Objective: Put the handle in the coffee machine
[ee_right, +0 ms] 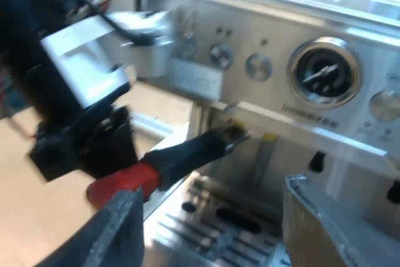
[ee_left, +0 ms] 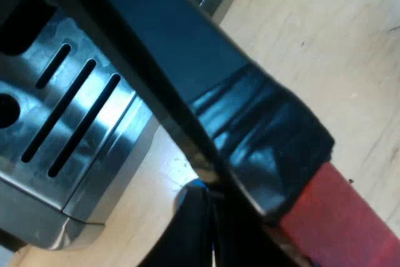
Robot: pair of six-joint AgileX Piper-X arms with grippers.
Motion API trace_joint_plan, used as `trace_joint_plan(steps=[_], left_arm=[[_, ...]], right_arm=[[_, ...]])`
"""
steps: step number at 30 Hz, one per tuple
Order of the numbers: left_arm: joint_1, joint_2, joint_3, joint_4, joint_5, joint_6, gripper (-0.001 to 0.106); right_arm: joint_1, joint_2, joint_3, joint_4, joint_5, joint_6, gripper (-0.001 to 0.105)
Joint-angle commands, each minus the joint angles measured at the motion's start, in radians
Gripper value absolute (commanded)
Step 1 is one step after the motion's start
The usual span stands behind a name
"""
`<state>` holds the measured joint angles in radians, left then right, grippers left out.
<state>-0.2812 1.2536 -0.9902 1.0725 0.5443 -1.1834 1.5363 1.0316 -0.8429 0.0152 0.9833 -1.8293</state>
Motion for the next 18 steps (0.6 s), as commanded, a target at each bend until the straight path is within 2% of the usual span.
trace_joint_plan(steps=[1,2,7,10,18], left_arm=[[-0.085,-0.006,-0.004,-0.029,0.086,-0.085,0.0],[-0.091,-0.006,-0.004,-0.032,0.08,-0.095,0.0],[-0.135,-0.006,-0.004,-0.089,0.049,-0.254,0.0],[-0.135,-0.011,-0.004,-0.12,0.022,-0.348,0.0],[-0.141,-0.081,-0.004,-0.223,-0.08,-0.487,0.0]], right_arm=[[0.015,-0.012,-0.004,0.045,-0.004,0.036,0.052],[0.016,-0.014,-0.004,0.055,-0.004,0.046,0.052],[0.016,-0.029,-0.004,0.156,-0.001,0.115,0.052],[0.016,-0.036,-0.004,0.177,0.004,0.115,0.052],[0.016,-0.063,-0.004,0.21,0.009,0.115,0.052]])
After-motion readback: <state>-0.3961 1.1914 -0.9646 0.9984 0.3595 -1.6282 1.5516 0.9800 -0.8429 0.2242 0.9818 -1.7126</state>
